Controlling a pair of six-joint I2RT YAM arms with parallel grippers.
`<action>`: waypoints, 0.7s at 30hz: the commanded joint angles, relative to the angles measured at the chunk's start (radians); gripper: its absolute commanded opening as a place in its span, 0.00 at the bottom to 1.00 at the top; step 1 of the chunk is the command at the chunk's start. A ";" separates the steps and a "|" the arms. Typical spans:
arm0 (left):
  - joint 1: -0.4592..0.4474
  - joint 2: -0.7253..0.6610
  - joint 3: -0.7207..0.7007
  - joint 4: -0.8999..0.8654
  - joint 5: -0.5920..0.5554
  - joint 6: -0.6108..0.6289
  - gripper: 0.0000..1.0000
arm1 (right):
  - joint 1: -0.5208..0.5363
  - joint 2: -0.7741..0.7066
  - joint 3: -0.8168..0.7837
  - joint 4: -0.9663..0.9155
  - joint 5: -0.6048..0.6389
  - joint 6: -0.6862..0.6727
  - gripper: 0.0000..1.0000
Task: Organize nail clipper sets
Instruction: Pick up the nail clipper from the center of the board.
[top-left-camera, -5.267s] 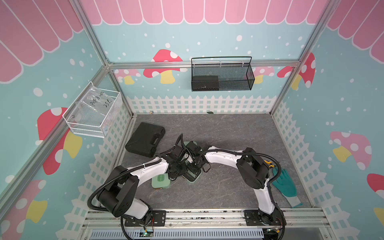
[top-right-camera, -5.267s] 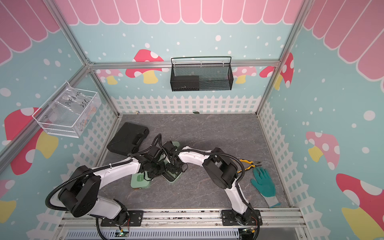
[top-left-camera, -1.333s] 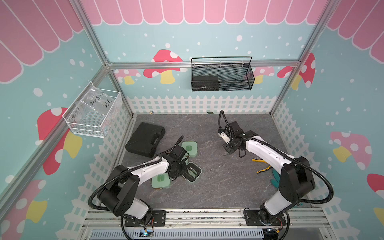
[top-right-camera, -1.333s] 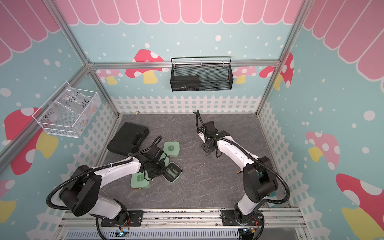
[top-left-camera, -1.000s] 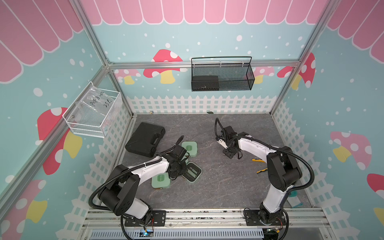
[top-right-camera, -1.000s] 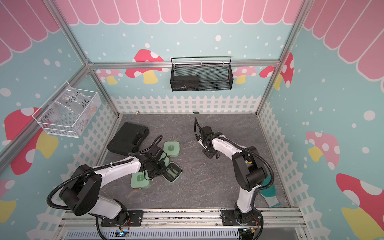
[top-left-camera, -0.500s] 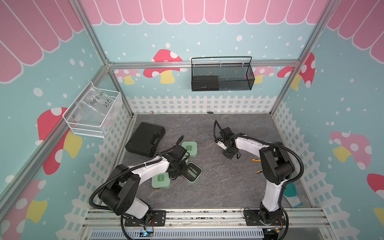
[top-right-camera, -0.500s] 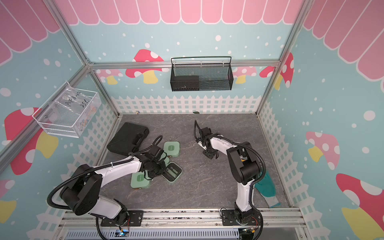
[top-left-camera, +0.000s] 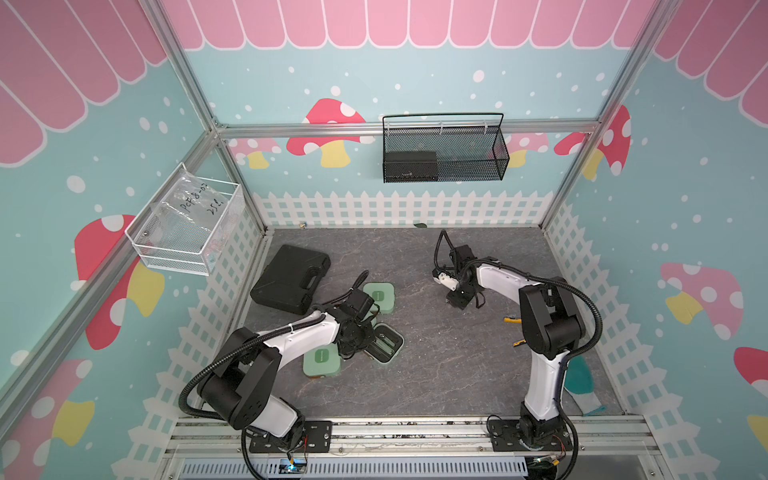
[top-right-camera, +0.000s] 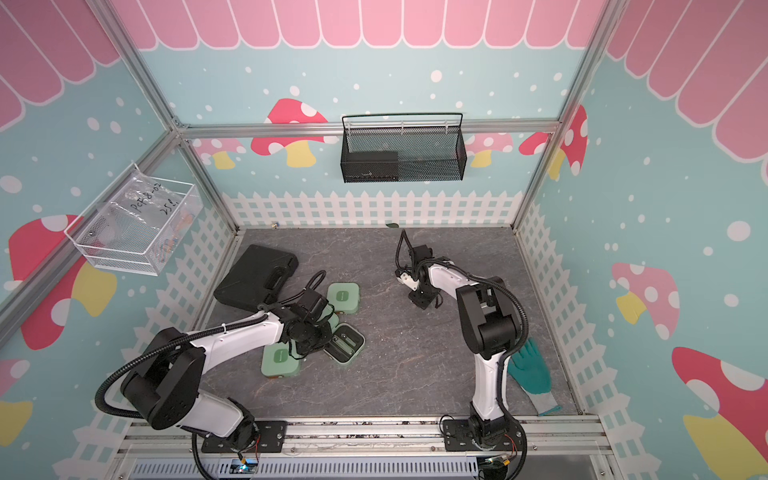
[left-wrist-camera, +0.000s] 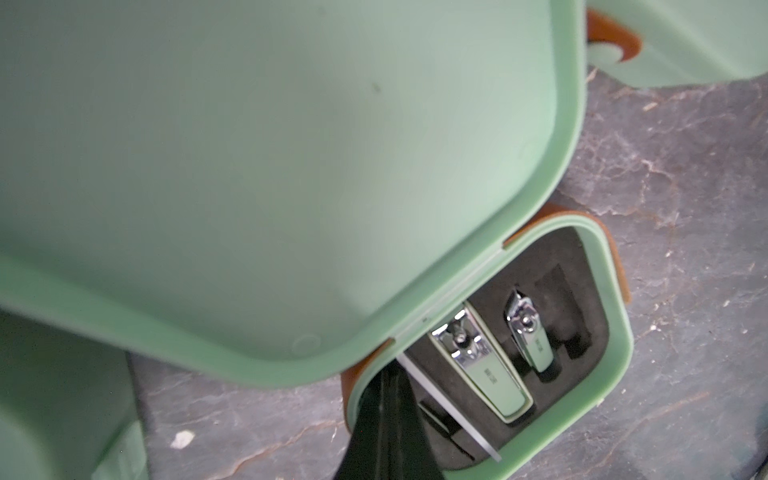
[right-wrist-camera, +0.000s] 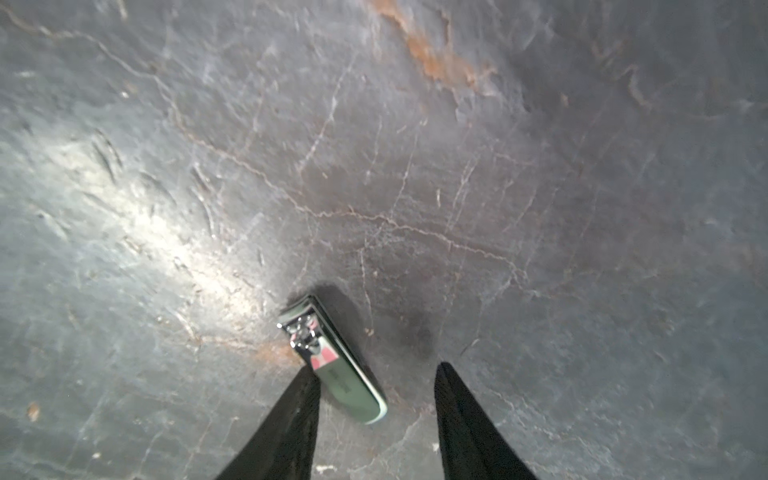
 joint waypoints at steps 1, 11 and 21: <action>0.004 0.010 0.025 -0.005 -0.024 -0.013 0.00 | 0.001 0.076 0.003 -0.035 -0.075 -0.036 0.45; 0.004 -0.002 0.019 -0.016 -0.035 -0.019 0.00 | -0.004 0.143 0.002 -0.070 -0.073 -0.015 0.32; 0.004 -0.007 0.013 -0.012 -0.038 -0.019 0.00 | -0.002 0.114 0.027 -0.125 -0.087 0.045 0.06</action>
